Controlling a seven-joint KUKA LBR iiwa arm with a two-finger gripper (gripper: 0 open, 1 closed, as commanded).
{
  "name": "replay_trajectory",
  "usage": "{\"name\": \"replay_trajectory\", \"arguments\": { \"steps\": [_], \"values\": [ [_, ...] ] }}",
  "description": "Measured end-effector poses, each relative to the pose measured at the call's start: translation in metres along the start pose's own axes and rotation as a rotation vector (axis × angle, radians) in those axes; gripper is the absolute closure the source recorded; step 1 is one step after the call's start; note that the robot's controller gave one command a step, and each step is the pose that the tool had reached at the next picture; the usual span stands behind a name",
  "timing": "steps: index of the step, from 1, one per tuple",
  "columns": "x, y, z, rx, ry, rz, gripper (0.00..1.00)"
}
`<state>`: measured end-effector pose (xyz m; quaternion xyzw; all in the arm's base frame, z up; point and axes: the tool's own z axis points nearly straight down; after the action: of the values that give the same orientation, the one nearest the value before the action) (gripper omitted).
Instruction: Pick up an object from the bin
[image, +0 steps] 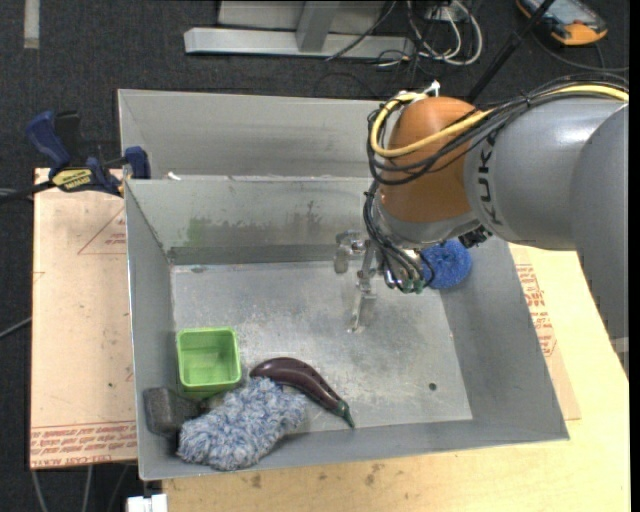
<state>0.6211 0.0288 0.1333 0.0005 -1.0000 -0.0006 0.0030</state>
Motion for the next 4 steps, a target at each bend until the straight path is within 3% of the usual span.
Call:
{"name": "replay_trajectory", "arguments": {
  "steps": [1,2,3,4],
  "values": [
    [-0.001,0.0,-0.005,0.0,-0.007,0.001,0.0],
    [0.037,-0.002,0.017,0.001,-0.011,-0.06,0.0],
    [0.058,0.042,0.04,0.003,-0.005,-0.162,0.0],
    [0.068,0.093,0.054,0.003,-0.011,-0.265,0.0]
  ]
}}
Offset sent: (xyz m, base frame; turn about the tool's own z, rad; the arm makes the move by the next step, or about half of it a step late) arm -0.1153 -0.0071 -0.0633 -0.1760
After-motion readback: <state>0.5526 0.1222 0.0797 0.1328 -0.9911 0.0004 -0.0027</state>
